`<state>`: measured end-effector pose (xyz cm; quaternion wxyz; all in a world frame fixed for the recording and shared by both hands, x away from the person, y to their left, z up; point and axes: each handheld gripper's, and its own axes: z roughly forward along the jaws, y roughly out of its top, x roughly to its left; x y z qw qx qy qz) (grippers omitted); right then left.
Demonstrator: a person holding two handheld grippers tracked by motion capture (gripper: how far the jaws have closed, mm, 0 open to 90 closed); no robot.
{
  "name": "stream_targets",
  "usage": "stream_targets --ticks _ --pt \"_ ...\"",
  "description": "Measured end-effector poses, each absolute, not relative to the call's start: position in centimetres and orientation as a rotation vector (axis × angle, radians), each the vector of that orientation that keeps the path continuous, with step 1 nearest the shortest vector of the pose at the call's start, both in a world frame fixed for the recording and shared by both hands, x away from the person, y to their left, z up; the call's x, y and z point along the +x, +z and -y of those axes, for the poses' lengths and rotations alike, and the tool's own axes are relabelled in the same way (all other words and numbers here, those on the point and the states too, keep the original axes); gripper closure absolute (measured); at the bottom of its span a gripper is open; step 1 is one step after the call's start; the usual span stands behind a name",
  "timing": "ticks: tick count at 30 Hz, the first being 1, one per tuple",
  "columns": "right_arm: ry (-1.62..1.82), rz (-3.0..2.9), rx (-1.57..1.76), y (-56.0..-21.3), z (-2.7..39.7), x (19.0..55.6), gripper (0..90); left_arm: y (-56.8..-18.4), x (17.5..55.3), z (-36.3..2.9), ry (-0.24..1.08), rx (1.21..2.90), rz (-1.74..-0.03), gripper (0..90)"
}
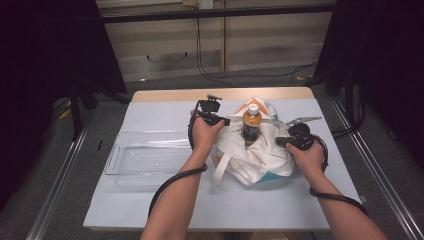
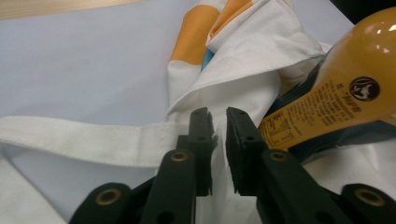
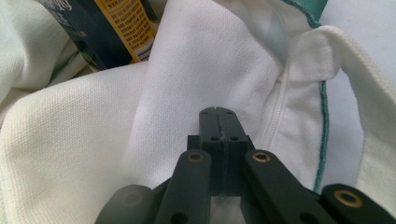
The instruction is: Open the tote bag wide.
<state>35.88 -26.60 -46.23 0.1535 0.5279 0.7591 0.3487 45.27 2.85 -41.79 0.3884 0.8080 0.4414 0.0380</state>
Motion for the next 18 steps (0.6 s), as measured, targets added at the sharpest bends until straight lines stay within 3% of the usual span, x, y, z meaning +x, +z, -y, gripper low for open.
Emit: stream_targets --ticks 9,18 --pt "0.967 -2.188 1.500 -46.0 26.3 36.1 90.0 -40.0 43.5 -2.6 0.066 2.052 -1.038 86.5" --pt "0.959 -2.172 1.522 -46.0 26.2 36.0 90.0 -41.8 42.3 -2.2 0.029 2.056 -1.060 87.3"
